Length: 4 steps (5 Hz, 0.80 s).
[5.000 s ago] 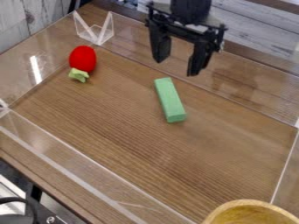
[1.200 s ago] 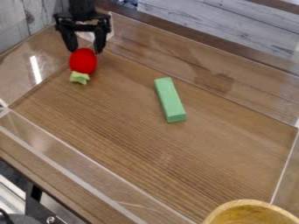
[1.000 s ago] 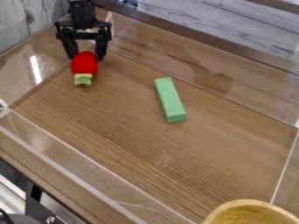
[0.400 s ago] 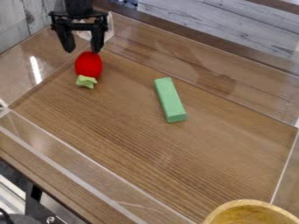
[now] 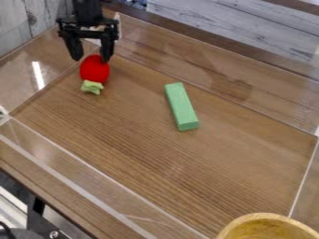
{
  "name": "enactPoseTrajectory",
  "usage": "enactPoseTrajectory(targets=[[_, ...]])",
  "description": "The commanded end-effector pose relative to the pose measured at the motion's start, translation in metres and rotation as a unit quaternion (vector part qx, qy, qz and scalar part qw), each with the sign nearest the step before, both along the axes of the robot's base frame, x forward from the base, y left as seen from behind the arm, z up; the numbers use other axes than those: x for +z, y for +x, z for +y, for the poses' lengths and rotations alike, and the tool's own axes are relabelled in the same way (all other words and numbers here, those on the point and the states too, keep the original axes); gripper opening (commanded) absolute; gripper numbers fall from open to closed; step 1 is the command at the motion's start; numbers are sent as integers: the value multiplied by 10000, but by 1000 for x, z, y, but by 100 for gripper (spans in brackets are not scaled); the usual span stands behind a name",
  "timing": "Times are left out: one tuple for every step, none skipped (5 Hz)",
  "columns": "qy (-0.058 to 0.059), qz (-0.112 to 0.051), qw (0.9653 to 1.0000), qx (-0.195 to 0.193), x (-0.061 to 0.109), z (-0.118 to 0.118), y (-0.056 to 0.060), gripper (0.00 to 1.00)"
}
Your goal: Move the red object to the right side of the table
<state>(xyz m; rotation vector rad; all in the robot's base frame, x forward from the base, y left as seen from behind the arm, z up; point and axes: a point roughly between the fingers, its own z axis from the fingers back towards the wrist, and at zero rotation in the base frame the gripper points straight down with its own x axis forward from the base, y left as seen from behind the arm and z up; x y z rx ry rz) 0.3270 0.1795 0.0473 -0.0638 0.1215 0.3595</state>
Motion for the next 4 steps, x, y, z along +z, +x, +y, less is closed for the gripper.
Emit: enactPoseTrajectory(targets=[[156, -171, 9997, -44, 5, -4, 7, 100], [155, -136, 9996, 210, -6, 2, 14, 100], [113, -120, 9989, 447, -9, 4, 19, 0], [51, -98, 9988, 475, -10, 10, 9, 0]])
